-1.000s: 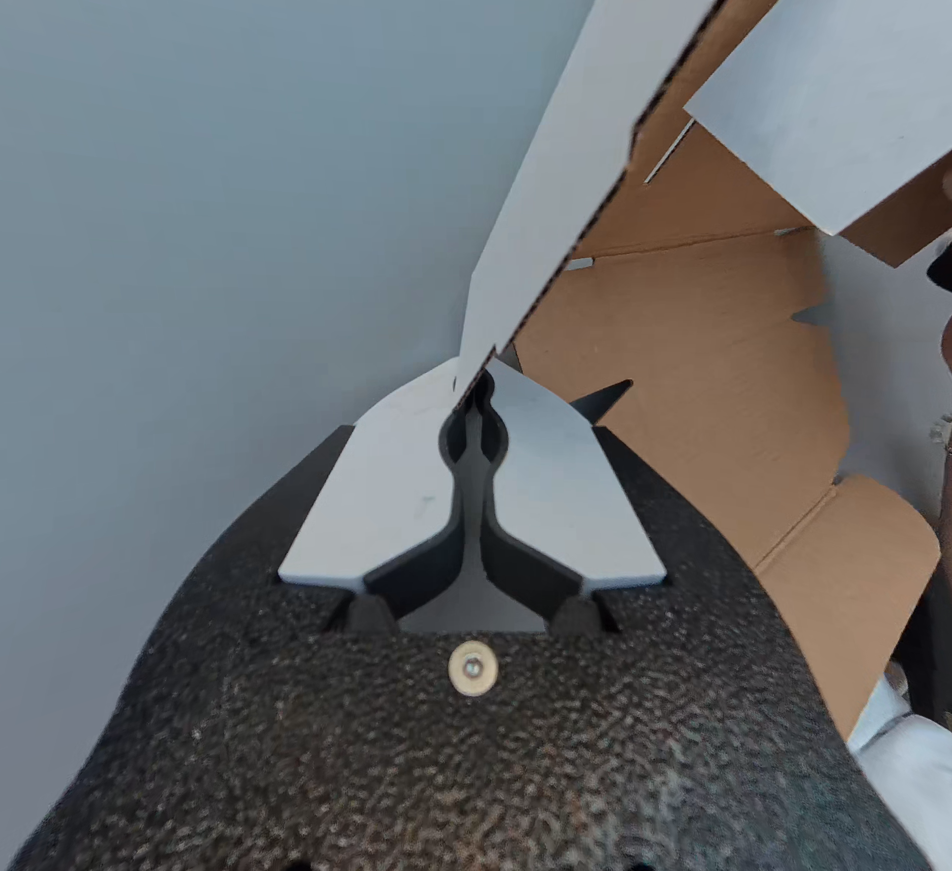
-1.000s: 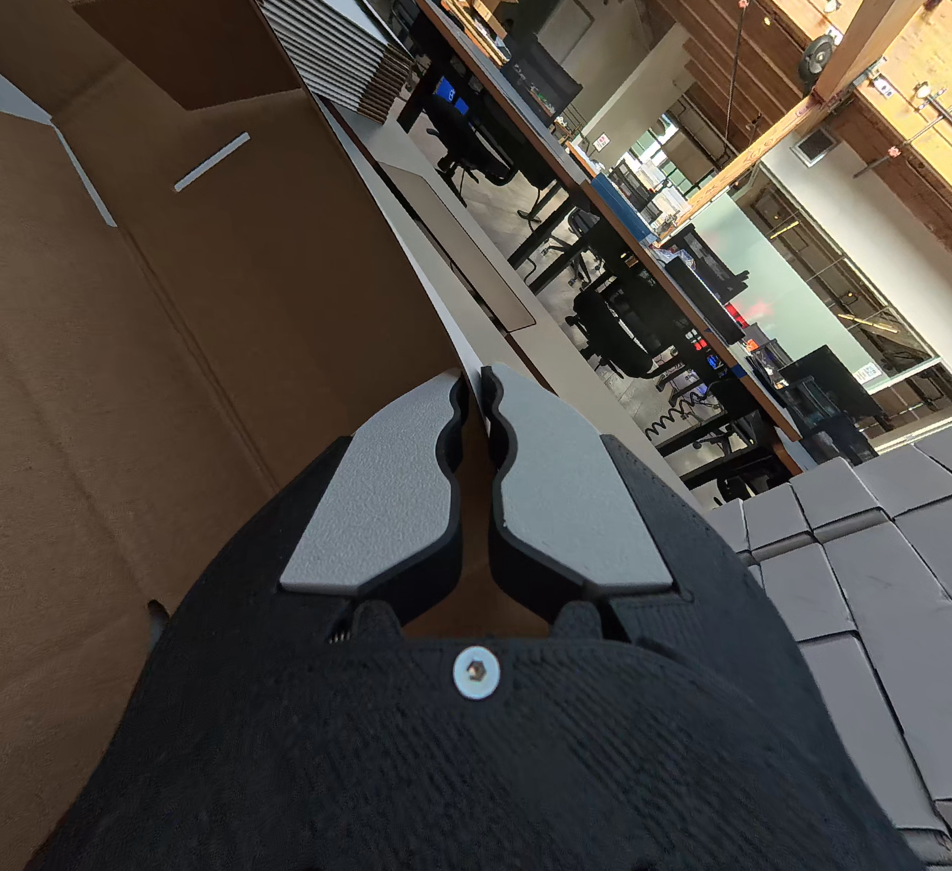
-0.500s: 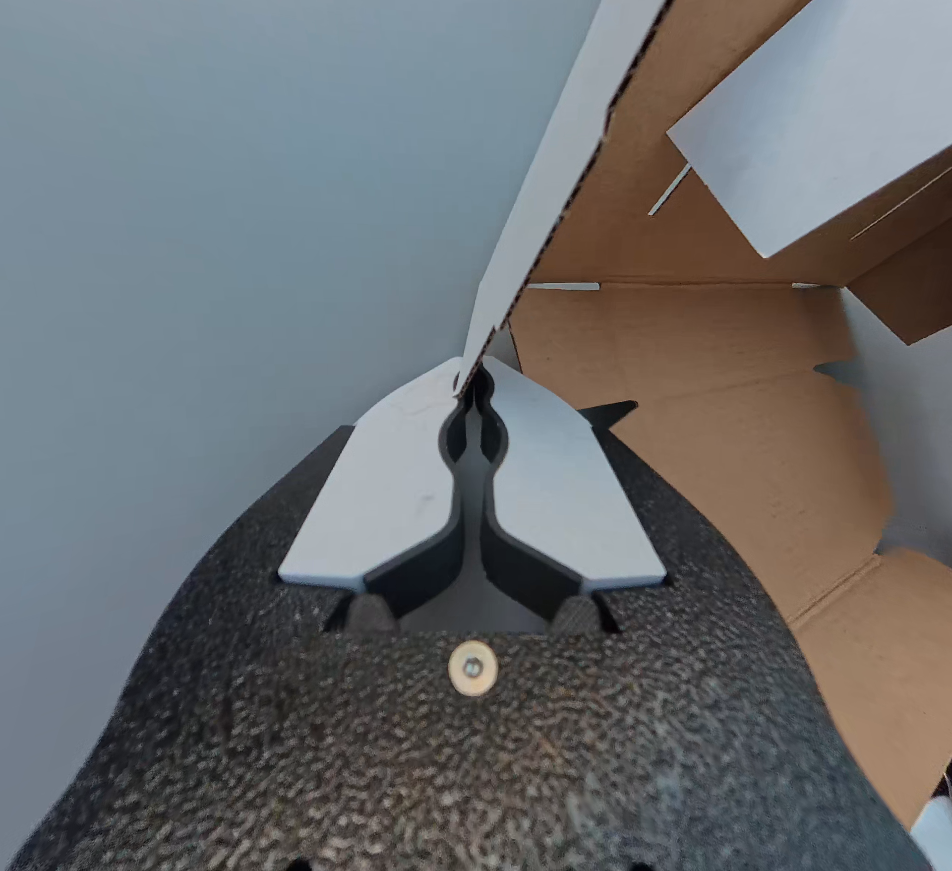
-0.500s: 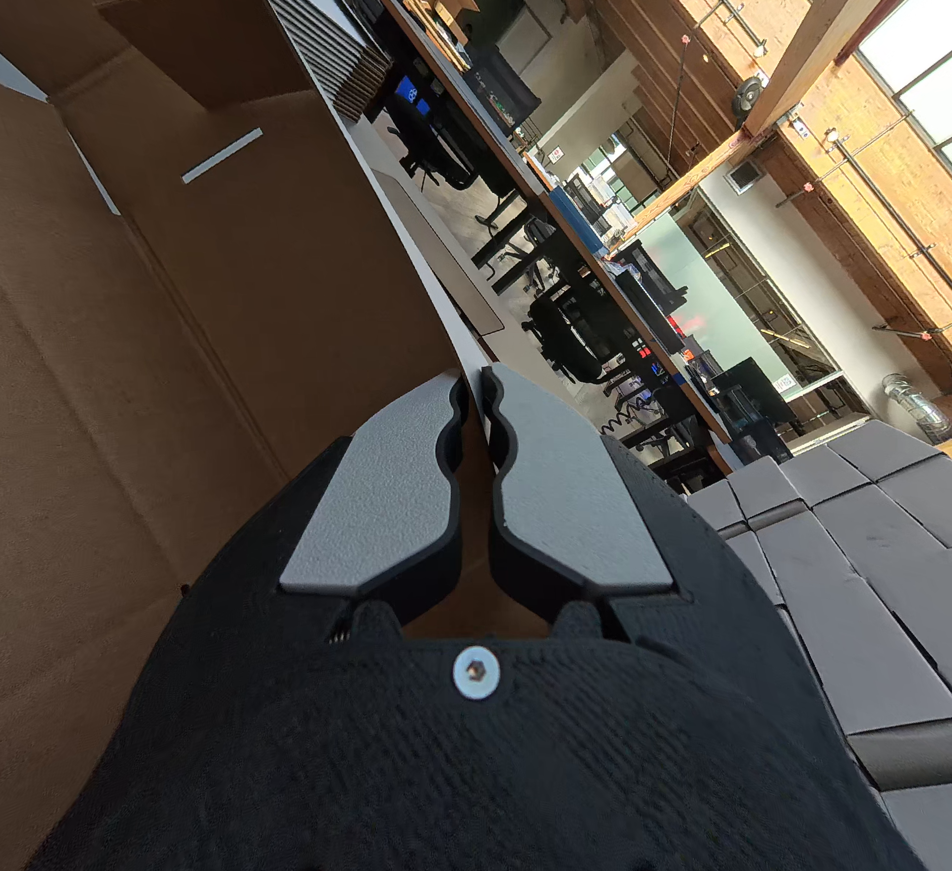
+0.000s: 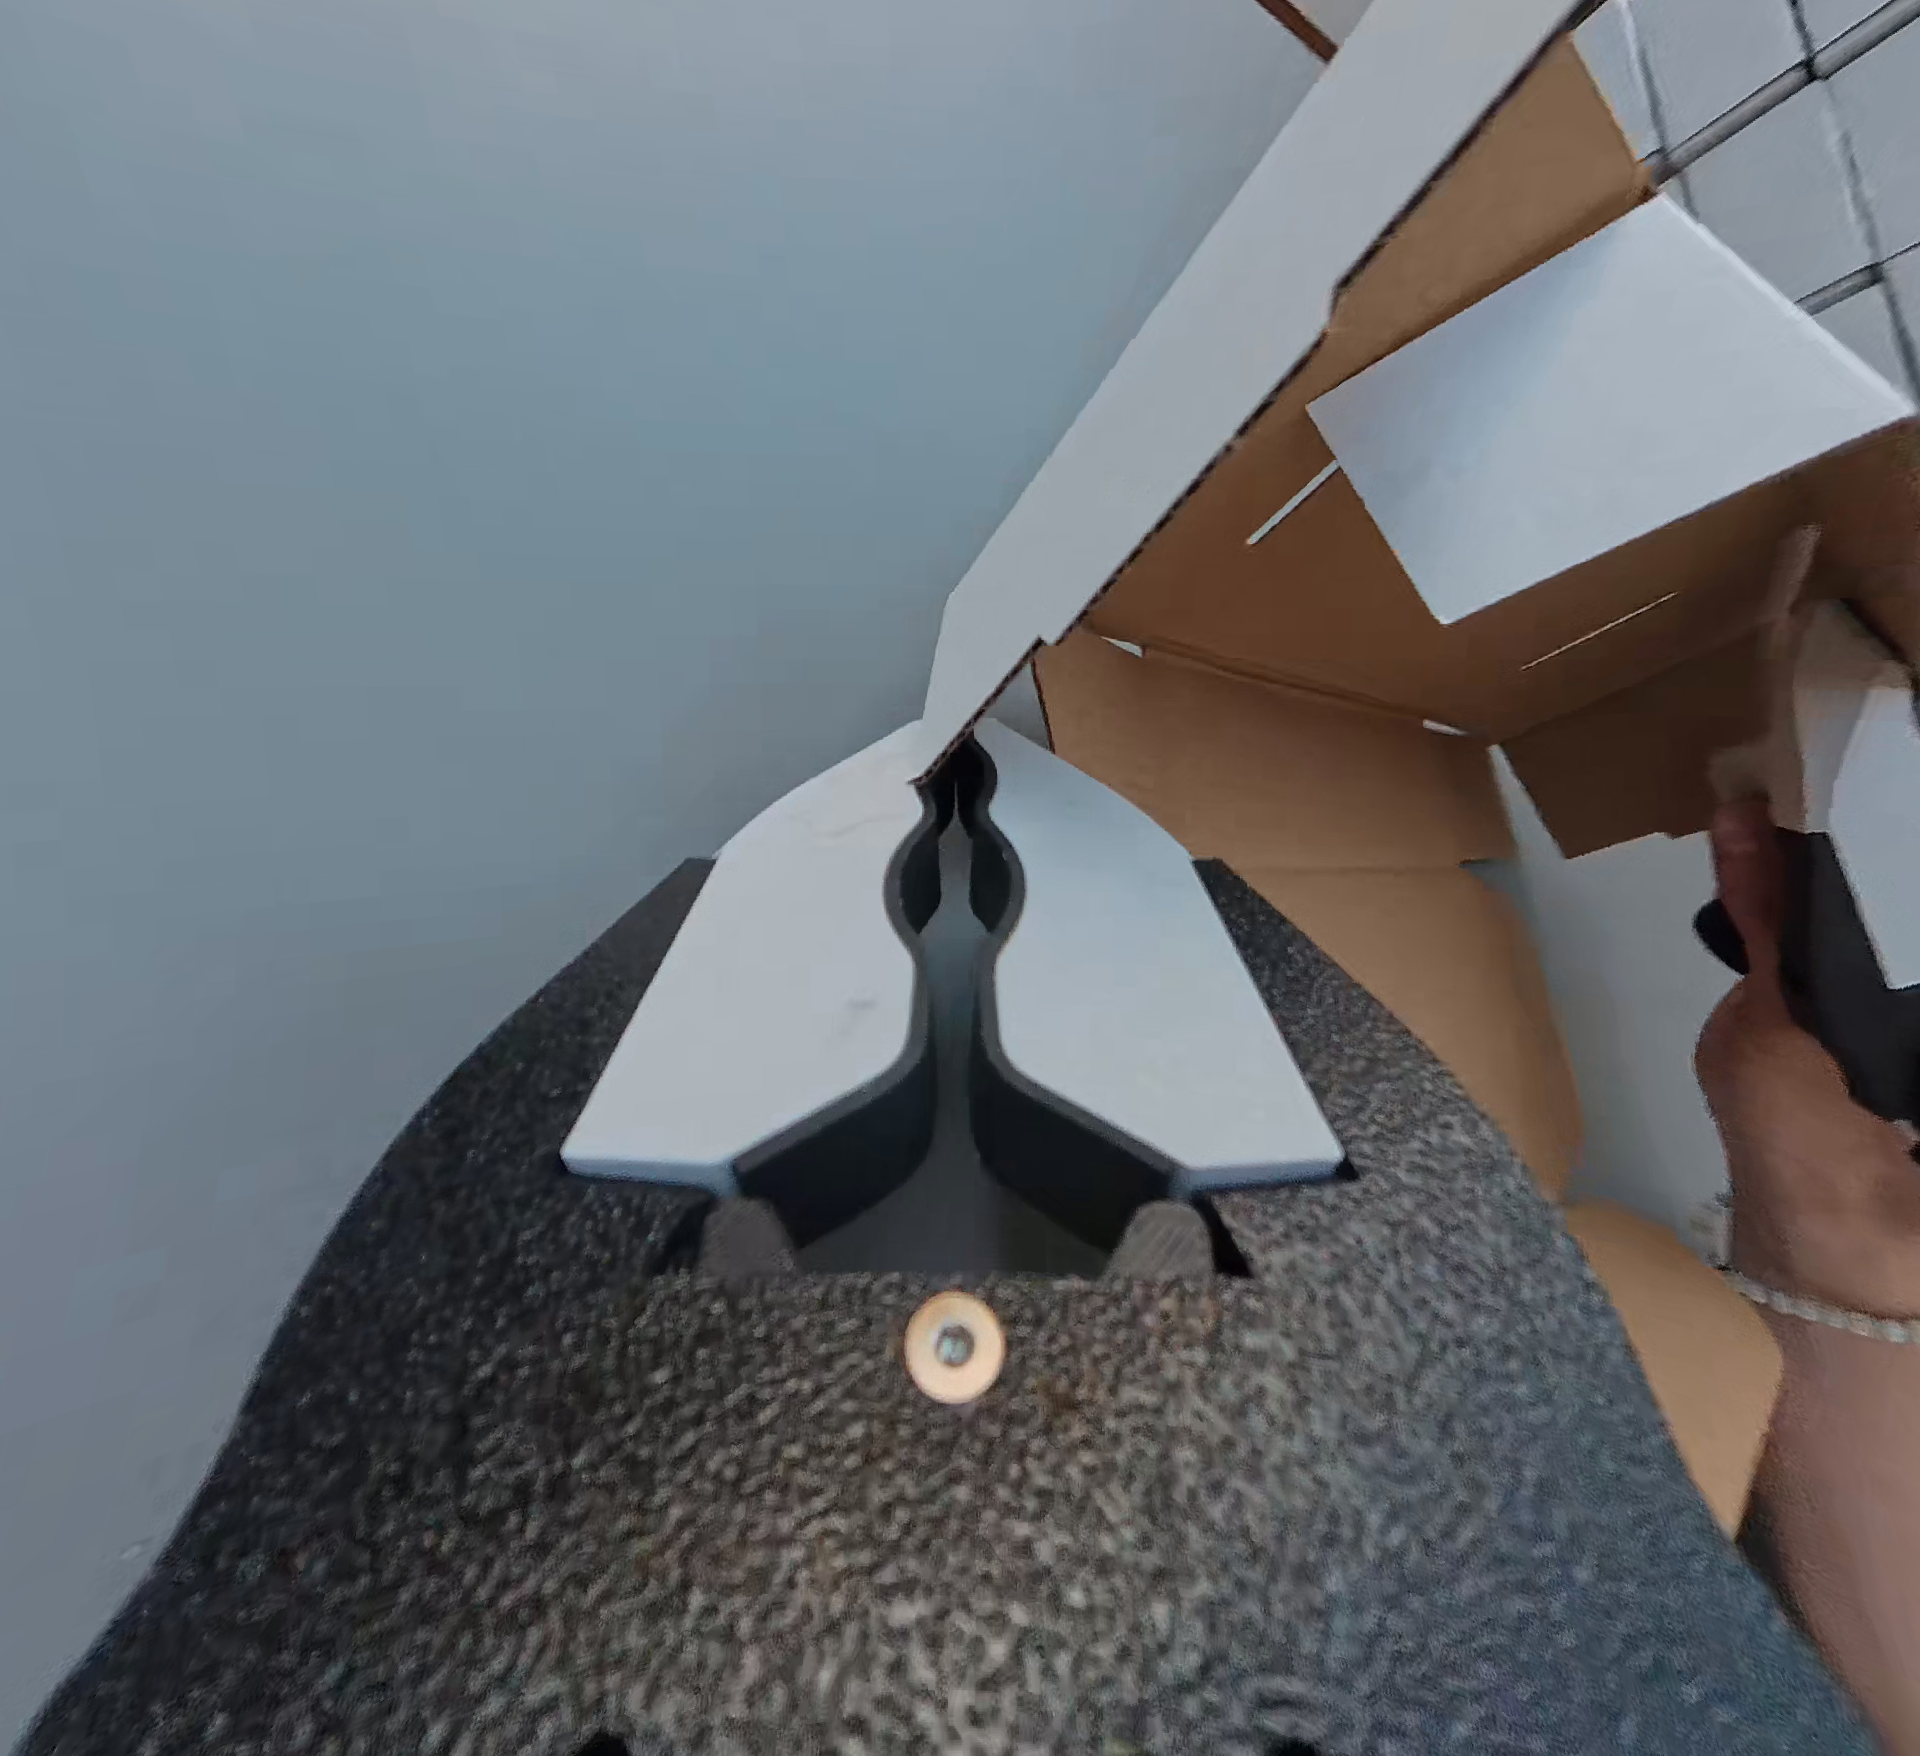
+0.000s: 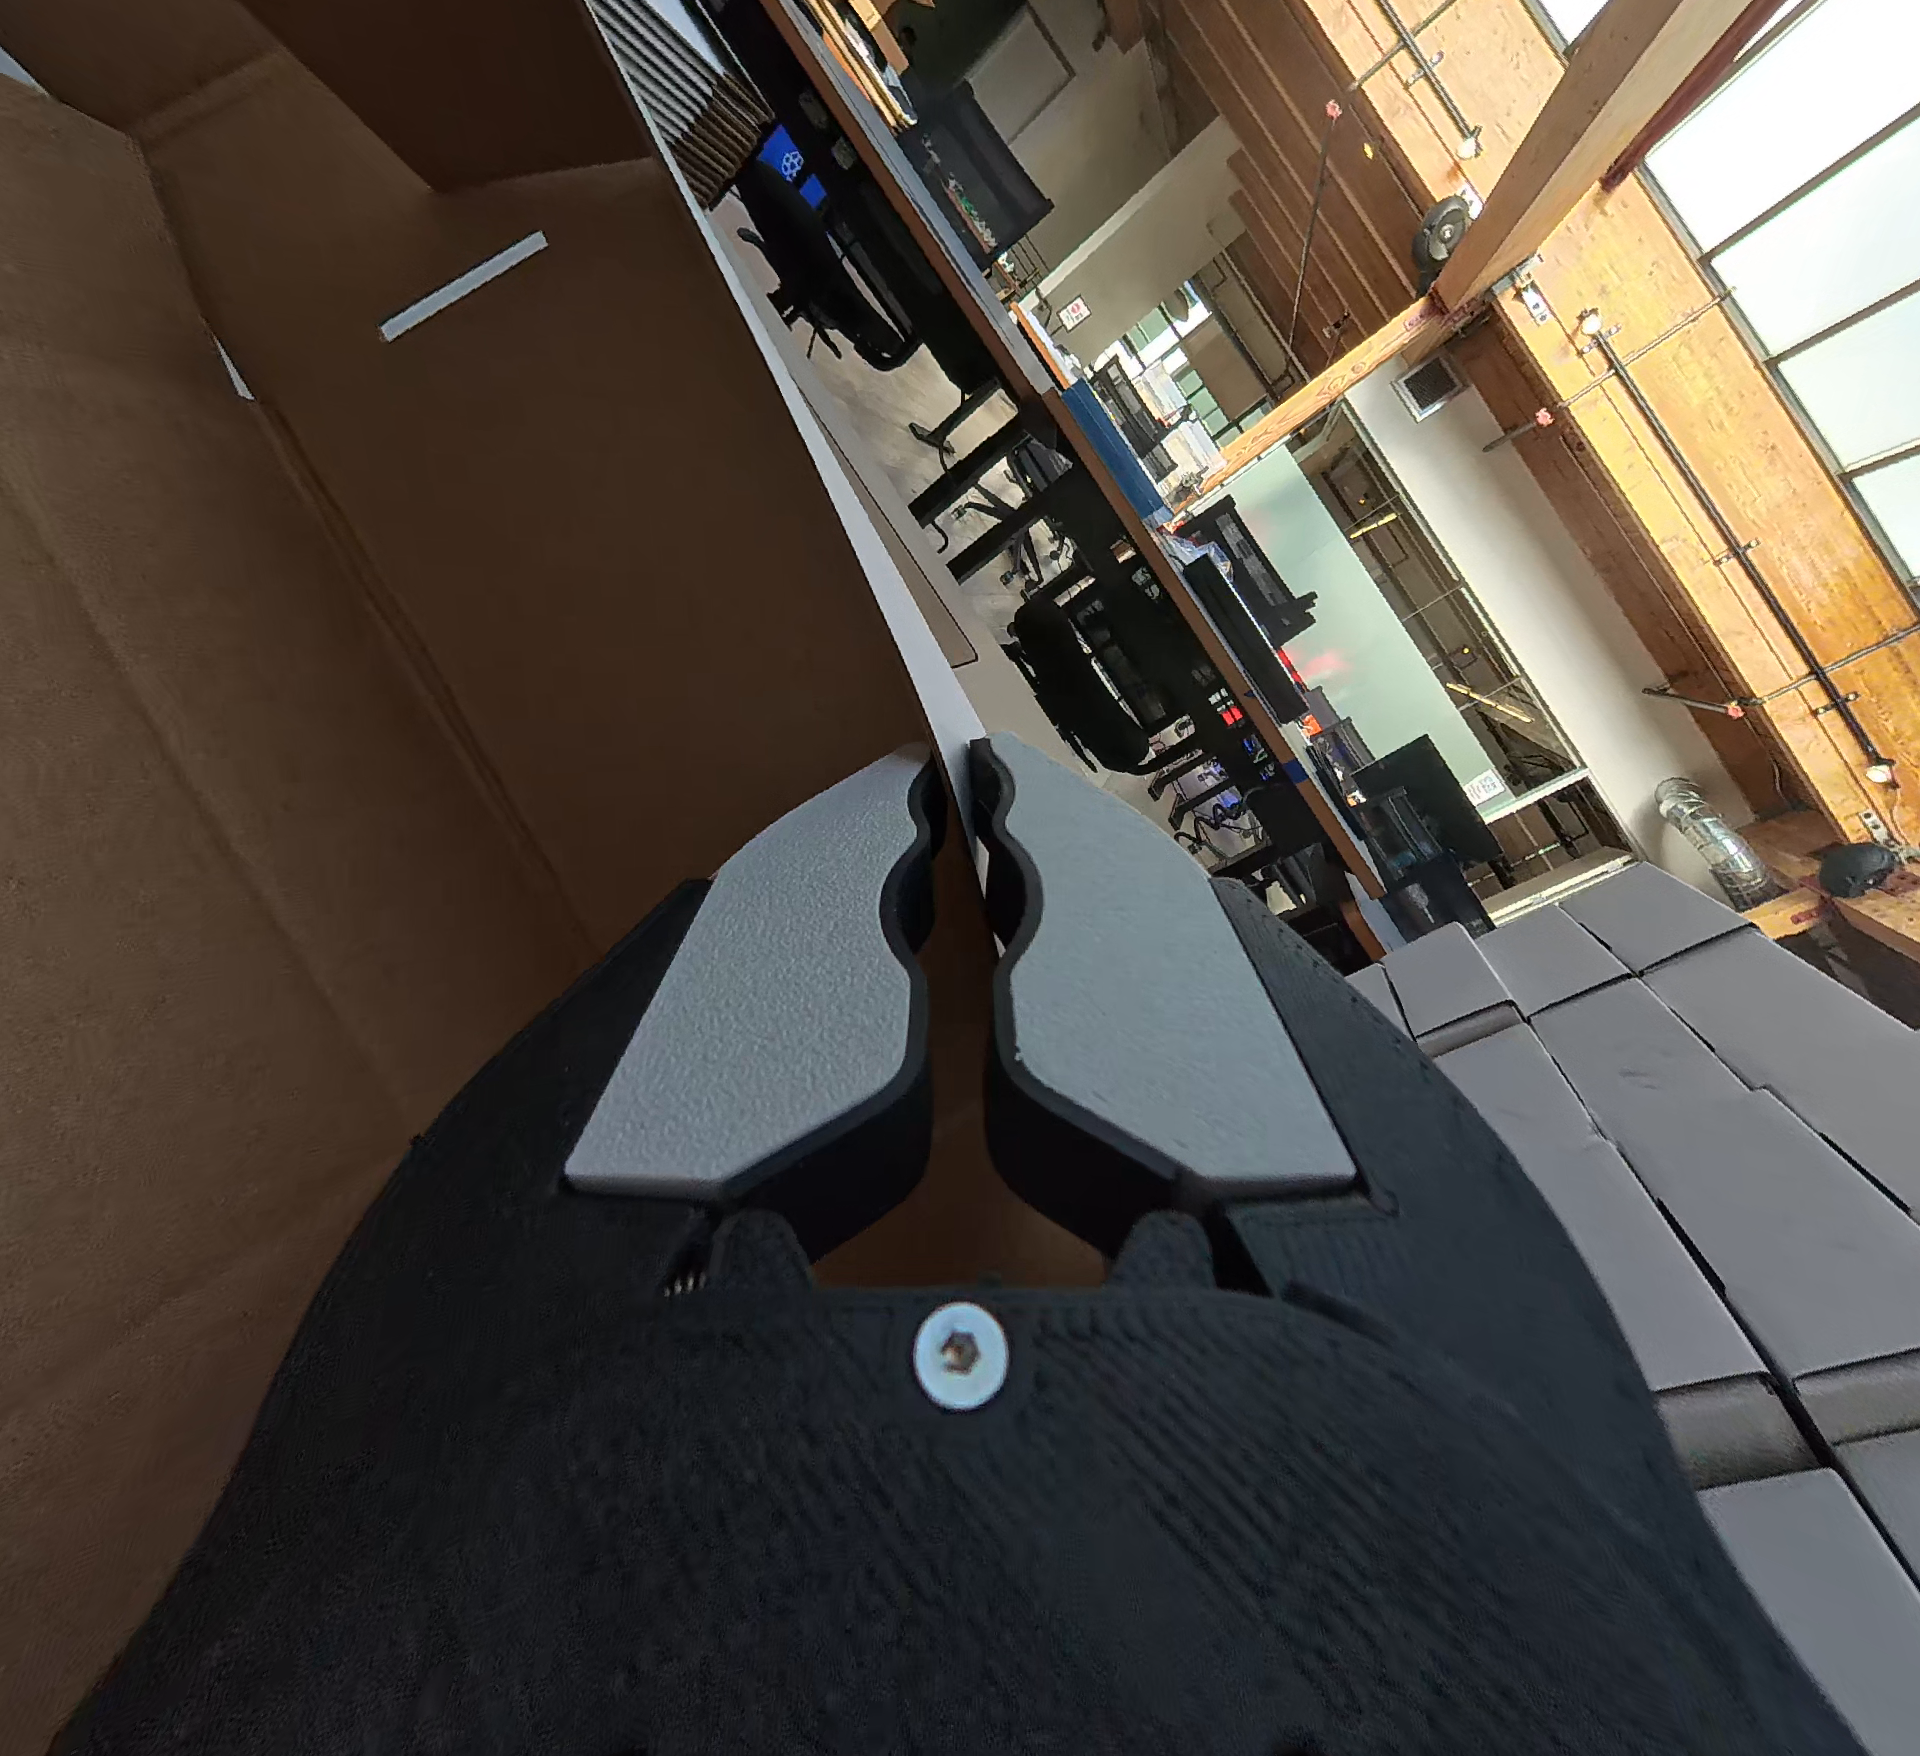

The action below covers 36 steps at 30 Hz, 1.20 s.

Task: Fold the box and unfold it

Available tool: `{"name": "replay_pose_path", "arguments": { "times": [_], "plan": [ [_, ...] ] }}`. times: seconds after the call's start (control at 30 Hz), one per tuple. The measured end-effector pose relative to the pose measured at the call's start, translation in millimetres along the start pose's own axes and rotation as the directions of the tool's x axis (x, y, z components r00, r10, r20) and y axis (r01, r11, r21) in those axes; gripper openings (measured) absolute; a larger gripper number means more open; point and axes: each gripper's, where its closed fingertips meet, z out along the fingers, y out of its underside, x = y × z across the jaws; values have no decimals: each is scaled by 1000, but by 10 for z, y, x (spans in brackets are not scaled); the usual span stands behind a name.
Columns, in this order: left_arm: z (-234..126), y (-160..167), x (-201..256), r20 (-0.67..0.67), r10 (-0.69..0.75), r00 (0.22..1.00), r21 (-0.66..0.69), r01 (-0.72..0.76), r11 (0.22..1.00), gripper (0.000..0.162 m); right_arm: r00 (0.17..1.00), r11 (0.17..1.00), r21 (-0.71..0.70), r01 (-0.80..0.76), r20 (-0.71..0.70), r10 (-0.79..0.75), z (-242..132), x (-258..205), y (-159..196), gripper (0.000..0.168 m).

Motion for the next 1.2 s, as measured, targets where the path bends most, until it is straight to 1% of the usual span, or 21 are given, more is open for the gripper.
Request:
{"name": "replay_pose_path", "arguments": {
  "times": [0.03,0.07,0.17,0.2,0.33,0.37,0.4,0.43,0.47,0.5,0.6,0.67,0.77,0.87,1.0,1.07,1.13,1.17,1.2],
  "plan": [
    [-10,-2,39,-42,-41,998,-3,41,999,0,1000,1000,0,3,-3,-3,-13,2,-3,4],
    [-12,-2,38,-44,-33,998,-3,33,999,0,1000,1000,1,6,-2,-6,-23,-2,-7,4],
    [-12,-9,0,65,143,988,21,-145,989,0,1000,1000,-9,29,-1,-29,-35,-6,-19,4],
    [-21,-23,10,88,167,982,35,-171,985,0,1000,1000,-17,25,-7,-25,-29,-1,-16,4],
    [-73,-46,65,85,164,983,62,-169,984,0,999,999,-37,26,-19,-27,-21,24,2,4],
    [-80,-27,86,63,128,990,58,-131,990,0,999,999,-41,35,-18,-35,-26,27,3,3],
    [-86,-8,132,0,37,999,53,-37,998,0,999,998,-49,49,-20,-50,-27,28,6,3],
    [-91,-6,196,-93,-80,992,48,85,995,0,998,996,-61,61,-26,-63,-27,32,12,3],
    [-93,-2,237,-170,-180,969,28,188,982,0,997,995,-71,66,-29,-68,-22,32,17,3],
    [-79,16,222,-191,-227,955,10,233,972,0,997,995,-76,63,-28,-65,-16,22,16,3],
    [-33,110,107,-110,-202,973,6,204,979,0,996,993,-91,74,-39,-78,4,-30,-3,3],
    [-45,138,96,-101,-212,972,17,215,977,0,997,993,-106,58,-53,-64,22,-33,8,4],
    [-67,181,147,-138,-250,958,35,257,966,0,999,993,-119,-17,-52,10,66,-25,56,5],
    [-81,223,179,-157,-282,946,44,292,955,0,998,991,-136,-17,-67,8,96,-30,94,5],
    [-95,255,214,-189,-365,912,42,379,924,0,996,988,-154,-10,-90,-4,85,-33,107,4],
    [-115,252,227,-201,-391,898,46,407,912,0,996,987,-158,-27,-90,13,77,-41,106,5],
    [-148,218,306,-264,-456,850,32,481,876,0,995,986,-165,-34,-95,19,66,-43,99,5],
    [-161,206,326,-279,-471,837,26,497,868,0,995,985,-168,-43,-99,26,60,-32,105,5],
    [-156,209,312,-255,-434,864,39,457,888,0,995,985,-159,-61,-90,47,58,-31,104,5]
  ]
}}
